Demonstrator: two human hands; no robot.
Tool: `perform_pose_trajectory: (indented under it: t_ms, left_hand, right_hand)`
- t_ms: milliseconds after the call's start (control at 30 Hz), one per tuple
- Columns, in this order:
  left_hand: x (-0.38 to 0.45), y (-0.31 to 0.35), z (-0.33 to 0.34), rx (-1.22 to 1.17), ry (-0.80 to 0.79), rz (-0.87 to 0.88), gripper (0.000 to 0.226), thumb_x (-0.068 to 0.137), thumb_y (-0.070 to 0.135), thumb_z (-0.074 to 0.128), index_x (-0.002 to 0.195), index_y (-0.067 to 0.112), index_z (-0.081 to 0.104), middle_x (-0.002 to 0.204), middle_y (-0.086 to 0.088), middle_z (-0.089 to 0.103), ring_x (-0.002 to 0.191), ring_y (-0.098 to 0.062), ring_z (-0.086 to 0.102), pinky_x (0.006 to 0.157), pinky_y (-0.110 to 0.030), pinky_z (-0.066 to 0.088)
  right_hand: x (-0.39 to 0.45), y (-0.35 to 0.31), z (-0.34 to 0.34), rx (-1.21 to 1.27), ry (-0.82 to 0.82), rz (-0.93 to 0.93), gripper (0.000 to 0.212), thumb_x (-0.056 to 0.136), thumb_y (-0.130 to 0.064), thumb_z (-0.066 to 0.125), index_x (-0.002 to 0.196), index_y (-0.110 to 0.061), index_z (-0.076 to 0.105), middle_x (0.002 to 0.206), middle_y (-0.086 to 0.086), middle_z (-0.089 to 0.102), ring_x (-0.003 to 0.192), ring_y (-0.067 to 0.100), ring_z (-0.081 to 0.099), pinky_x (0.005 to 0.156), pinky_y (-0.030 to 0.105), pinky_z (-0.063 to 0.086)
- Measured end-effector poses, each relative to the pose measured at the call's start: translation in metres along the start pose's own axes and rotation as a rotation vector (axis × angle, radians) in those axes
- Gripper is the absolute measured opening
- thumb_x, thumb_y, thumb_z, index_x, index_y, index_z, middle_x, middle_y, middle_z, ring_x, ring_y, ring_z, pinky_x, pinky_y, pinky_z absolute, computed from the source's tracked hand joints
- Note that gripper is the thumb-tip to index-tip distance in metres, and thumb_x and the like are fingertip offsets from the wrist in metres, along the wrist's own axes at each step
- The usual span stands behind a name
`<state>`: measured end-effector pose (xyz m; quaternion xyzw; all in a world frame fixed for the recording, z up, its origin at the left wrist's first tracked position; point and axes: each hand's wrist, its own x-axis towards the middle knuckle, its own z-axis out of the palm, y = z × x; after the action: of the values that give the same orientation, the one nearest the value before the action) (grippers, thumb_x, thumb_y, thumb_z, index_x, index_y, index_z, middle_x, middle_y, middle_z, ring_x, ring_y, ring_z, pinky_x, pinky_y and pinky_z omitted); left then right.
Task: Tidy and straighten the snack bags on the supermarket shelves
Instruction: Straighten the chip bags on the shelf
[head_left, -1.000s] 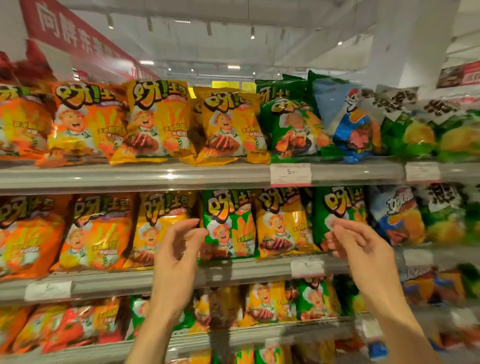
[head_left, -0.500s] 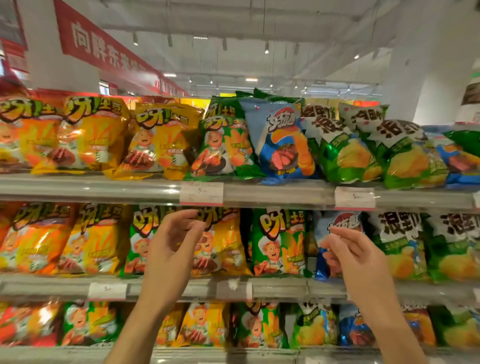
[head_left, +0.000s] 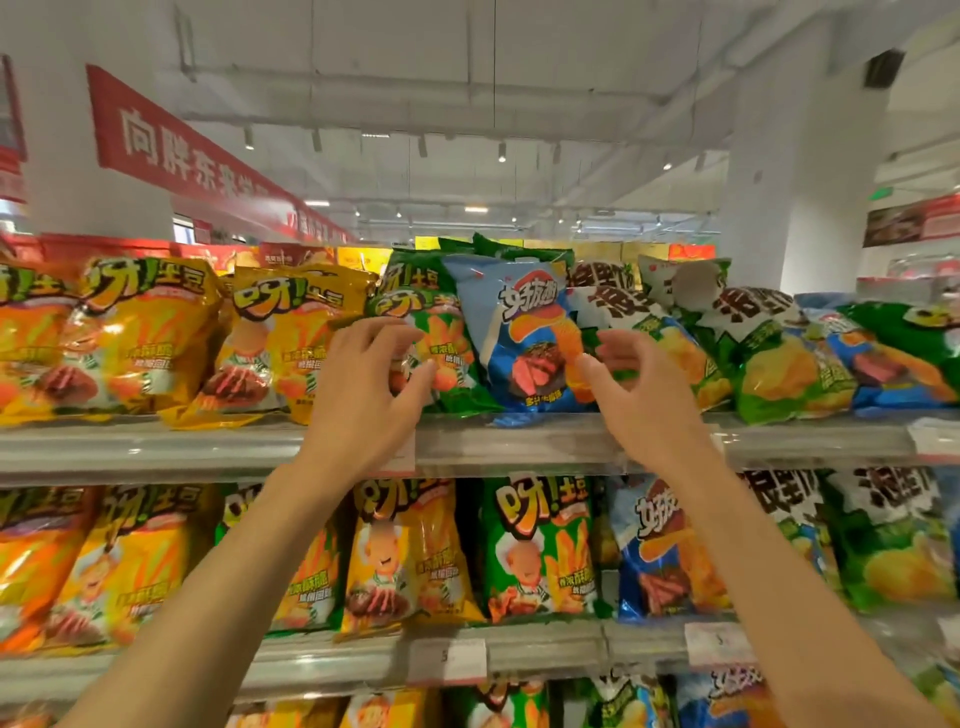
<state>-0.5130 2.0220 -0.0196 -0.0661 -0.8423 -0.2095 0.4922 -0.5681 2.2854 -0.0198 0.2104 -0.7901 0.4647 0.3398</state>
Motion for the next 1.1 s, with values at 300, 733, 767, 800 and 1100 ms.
perform_pose_trajectory:
  t_ms: [300,733,767,800,1100]
  left_hand:
    - [0.004,-0.036,0.024,-0.010,-0.038,0.059,0.044,0.103,0.048,0.050,0.142,0.027,0.057,0.154,0.004,0.047,0.144,-0.018,0.036,0.115,-0.034,0.029]
    - [0.004,-0.041,0.026,-0.061,-0.029,0.057,0.046,0.102,0.045,0.052,0.144,0.025,0.056,0.154,0.002,0.047,0.144,-0.018,0.038,0.116,-0.041,0.036]
    - [0.004,-0.040,0.026,-0.060,-0.030,0.055,0.047,0.102,0.046,0.052,0.144,0.025,0.056,0.154,0.002,0.047,0.144,-0.018,0.038,0.116,-0.041,0.035]
    - [0.005,-0.040,0.026,-0.060,-0.031,0.055,0.047,0.102,0.046,0.052,0.144,0.026,0.056,0.155,0.002,0.047,0.144,-0.017,0.038,0.116,-0.039,0.034]
    - [0.005,-0.042,0.025,-0.075,-0.032,0.039,0.048,0.102,0.048,0.050,0.145,0.026,0.055,0.155,0.005,0.046,0.144,-0.015,0.037,0.112,-0.030,0.029]
  right_hand:
    - [0.061,0.018,0.023,0.037,-0.293,0.251,0.060,0.080,-0.073,0.068,0.120,-0.030,0.056,0.104,-0.015,0.065,0.091,0.004,0.062,0.066,0.023,0.044]
    - [0.071,0.019,0.025,0.195,-0.236,0.229,0.069,0.069,-0.060,0.085,0.120,-0.024,0.056,0.097,-0.006,0.071,0.074,0.005,0.071,0.049,0.012,0.050]
    - [0.072,0.017,0.025,0.209,-0.235,0.217,0.067,0.069,-0.058,0.087,0.119,-0.024,0.056,0.096,-0.005,0.071,0.070,0.003,0.071,0.048,0.012,0.050]
    - [0.074,0.016,0.024,0.221,-0.233,0.204,0.066,0.069,-0.056,0.088,0.117,-0.024,0.056,0.096,-0.004,0.071,0.067,-0.002,0.070,0.048,0.013,0.050]
    - [0.086,-0.003,0.008,0.243,-0.189,0.207,0.055,0.063,-0.056,0.091,0.097,-0.037,0.052,0.102,-0.010,0.070,0.080,0.005,0.072,0.053,0.015,0.054]
